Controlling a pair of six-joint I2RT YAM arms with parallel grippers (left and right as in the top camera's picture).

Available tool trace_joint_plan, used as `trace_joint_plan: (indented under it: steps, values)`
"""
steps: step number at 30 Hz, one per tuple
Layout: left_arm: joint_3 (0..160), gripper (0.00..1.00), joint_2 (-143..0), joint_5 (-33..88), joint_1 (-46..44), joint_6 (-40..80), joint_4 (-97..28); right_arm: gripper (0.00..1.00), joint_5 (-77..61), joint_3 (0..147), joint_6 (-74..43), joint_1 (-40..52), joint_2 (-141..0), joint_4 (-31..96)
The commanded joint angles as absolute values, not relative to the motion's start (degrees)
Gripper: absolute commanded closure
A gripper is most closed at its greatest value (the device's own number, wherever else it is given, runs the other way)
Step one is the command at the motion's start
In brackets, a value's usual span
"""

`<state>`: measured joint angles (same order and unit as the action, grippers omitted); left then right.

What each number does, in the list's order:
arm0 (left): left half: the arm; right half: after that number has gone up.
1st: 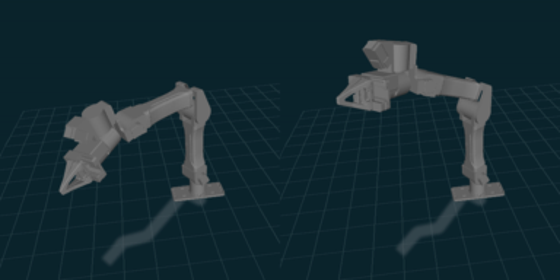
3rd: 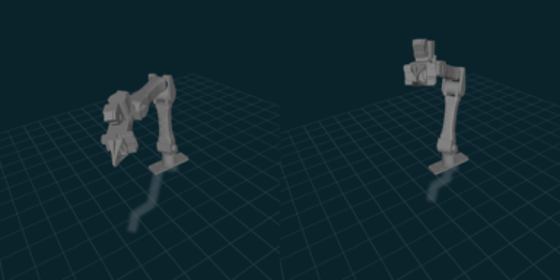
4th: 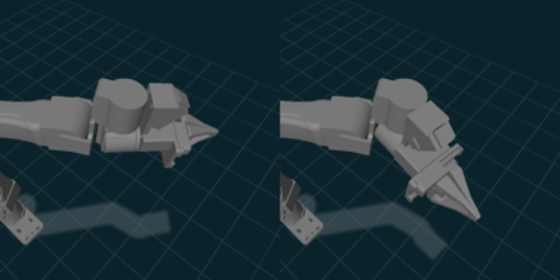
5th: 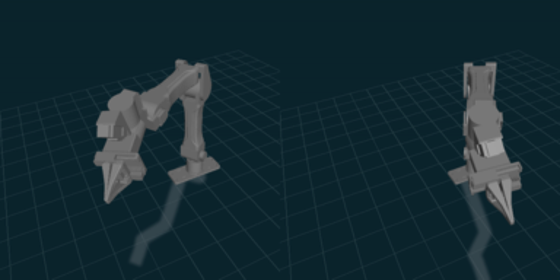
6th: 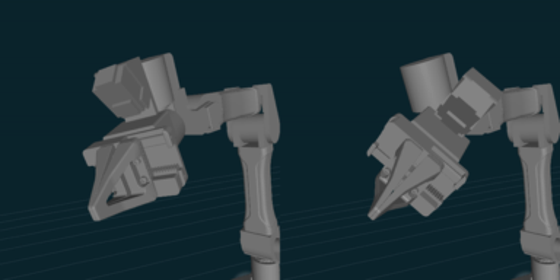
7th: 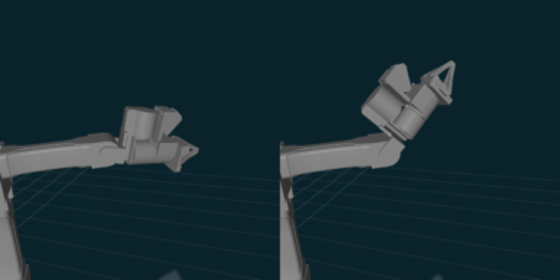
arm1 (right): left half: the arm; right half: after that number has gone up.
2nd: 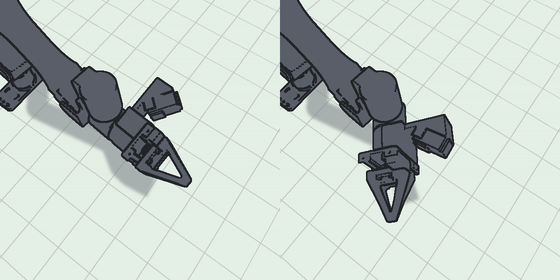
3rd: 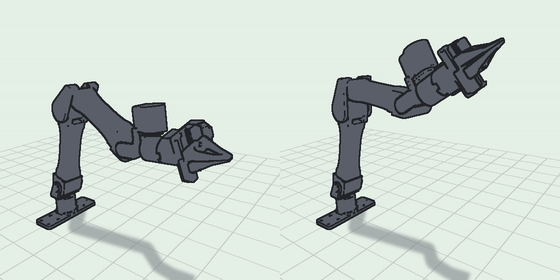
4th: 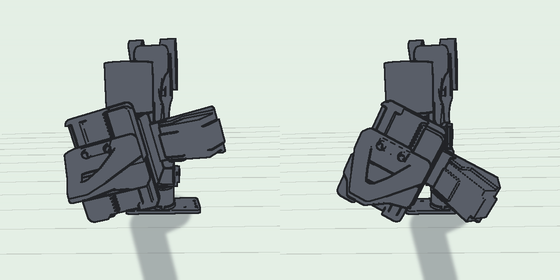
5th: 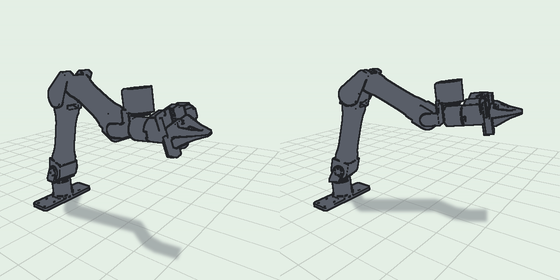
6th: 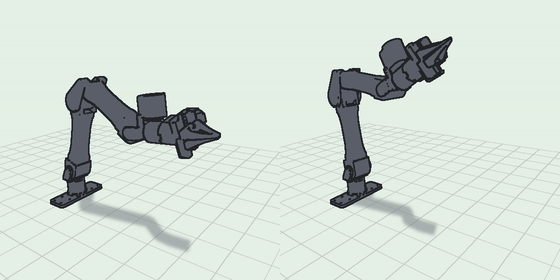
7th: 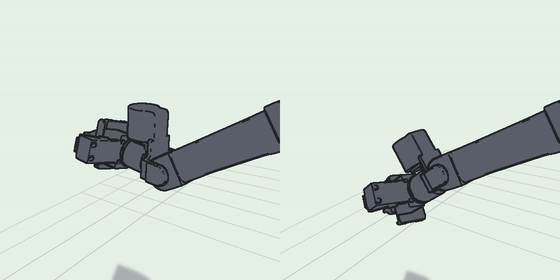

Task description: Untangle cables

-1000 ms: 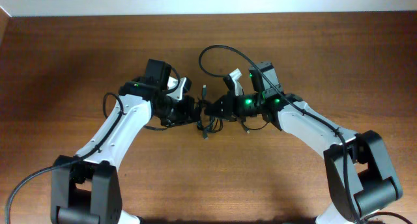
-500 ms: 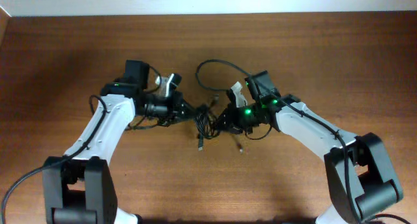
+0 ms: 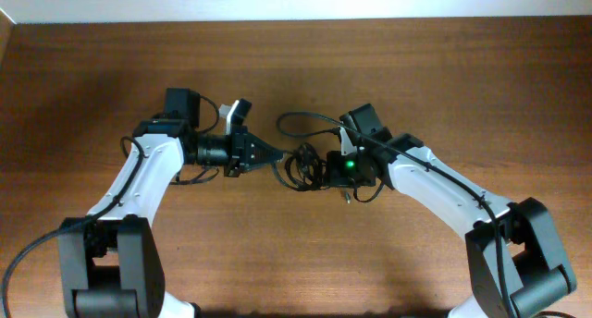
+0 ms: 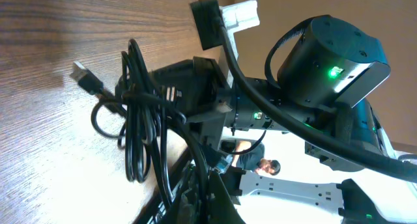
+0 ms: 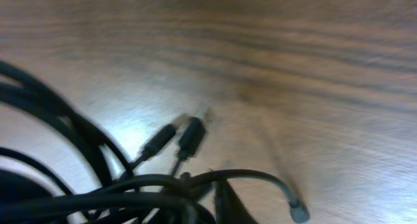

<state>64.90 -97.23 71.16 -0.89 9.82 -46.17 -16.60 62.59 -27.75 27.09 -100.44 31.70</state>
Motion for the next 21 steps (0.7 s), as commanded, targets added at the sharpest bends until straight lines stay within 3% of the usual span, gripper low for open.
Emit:
trace_joint_plan:
  steps: [1, 3, 6, 10, 13, 14, 16, 19, 21]
  values:
    - [66.08, 1.00, -95.88, 70.52, 1.39, 8.01, -46.33, 0.87, -0.99, 60.16, -27.79, 24.64, -101.95, 33.23]
    - [66.08, 1.00, -95.88, 58.67, 1.39, 8.01, -49.12, 0.87, -2.50, 60.36, -26.94, 23.05, -101.93, 33.76]
    - [66.04, 1.00, -95.88, 34.87, 1.28, 8.03, -54.48, 0.76, -26.94, 63.16, -16.58, 19.92, -101.93, 35.14]
    - [66.02, 1.00, -95.90, 29.52, 1.28, 8.05, -55.31, 0.71, -43.92, 66.76, -9.50, 18.72, -101.93, 36.10]
    - [66.02, 0.99, -95.90, 29.50, 1.28, 8.03, -54.70, 0.61, -46.11, 66.85, -9.26, 18.74, -101.93, 38.13]
    - [66.02, 0.82, -95.90, 29.15, 1.21, 8.03, -54.72, 0.59, -46.02, 66.85, -9.26, 18.74, -101.93, 39.72]
    - [66.02, 0.12, -95.90, 25.36, 0.56, 8.10, -54.83, 0.56, -45.89, 66.83, -9.45, 18.72, -101.93, 42.00]
    - [66.02, 0.01, -95.90, 16.93, -2.02, 11.25, -55.42, 0.53, -45.89, 66.81, -9.45, 18.76, -101.95, 43.79]
    - [66.02, 0.02, -95.90, 15.92, -5.48, 11.29, -54.94, 0.51, -45.87, 66.81, -9.43, 18.85, -101.93, 44.16]
